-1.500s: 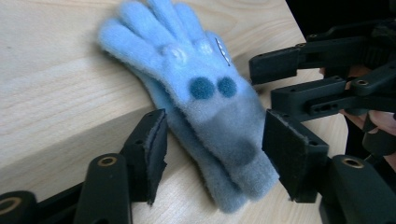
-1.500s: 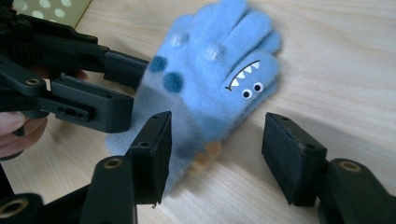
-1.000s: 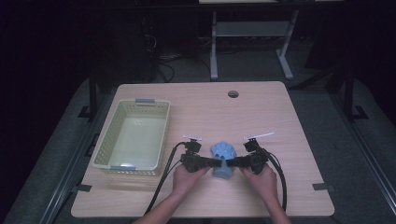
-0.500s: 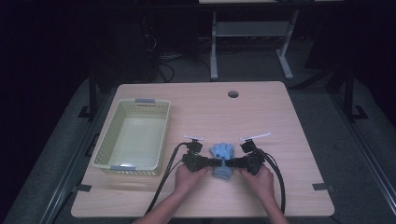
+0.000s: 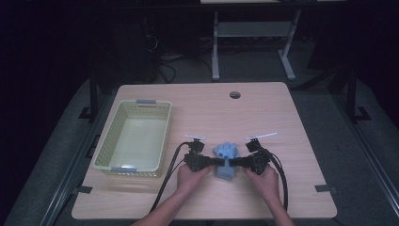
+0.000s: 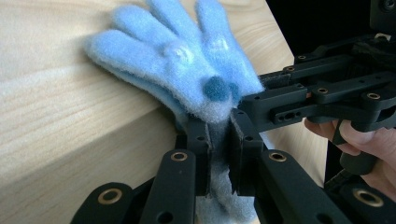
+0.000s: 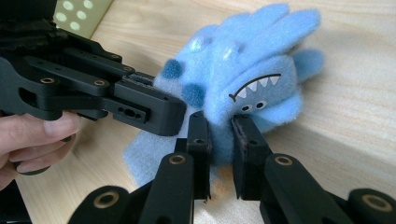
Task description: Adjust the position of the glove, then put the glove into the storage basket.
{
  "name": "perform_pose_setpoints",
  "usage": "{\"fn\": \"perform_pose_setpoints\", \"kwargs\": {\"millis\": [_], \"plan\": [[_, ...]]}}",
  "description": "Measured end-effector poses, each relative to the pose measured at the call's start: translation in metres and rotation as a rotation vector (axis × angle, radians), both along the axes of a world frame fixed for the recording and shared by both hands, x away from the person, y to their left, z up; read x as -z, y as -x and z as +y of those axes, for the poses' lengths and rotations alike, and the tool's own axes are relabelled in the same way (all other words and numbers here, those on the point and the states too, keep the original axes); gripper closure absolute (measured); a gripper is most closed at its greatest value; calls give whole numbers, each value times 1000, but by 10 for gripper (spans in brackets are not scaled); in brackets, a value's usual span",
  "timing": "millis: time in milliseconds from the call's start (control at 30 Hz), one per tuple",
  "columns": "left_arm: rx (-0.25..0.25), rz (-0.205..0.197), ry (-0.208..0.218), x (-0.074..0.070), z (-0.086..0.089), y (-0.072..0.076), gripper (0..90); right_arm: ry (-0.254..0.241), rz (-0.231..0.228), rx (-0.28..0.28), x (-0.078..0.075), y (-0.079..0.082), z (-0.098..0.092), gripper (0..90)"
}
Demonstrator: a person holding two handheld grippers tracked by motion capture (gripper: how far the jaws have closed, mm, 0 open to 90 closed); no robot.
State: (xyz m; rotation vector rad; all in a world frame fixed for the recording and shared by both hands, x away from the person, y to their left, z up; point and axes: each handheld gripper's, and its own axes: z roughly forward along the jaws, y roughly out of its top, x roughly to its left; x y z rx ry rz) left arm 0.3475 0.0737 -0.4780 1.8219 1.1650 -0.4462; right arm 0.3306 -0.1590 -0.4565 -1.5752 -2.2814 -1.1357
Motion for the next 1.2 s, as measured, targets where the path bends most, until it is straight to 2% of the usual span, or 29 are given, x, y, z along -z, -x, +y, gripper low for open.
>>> {"fn": "perform_pose_setpoints", "kwargs": {"millis": [233,433,767,1200], "plan": [[6,-13,16,-7,0,-3,810,-12,-10,7,-5,-1,-2,806],[1,-34,39,-18,4,-5,810,-23,-38,0,-20,-2,1,808],[5,-56,49,-29,6,-6,810,-25,-54,-3,-34,-2,3,809],[7,-78,45,-43,12,-9,811,-44,-71,-6,-44,-6,6,809]]}}
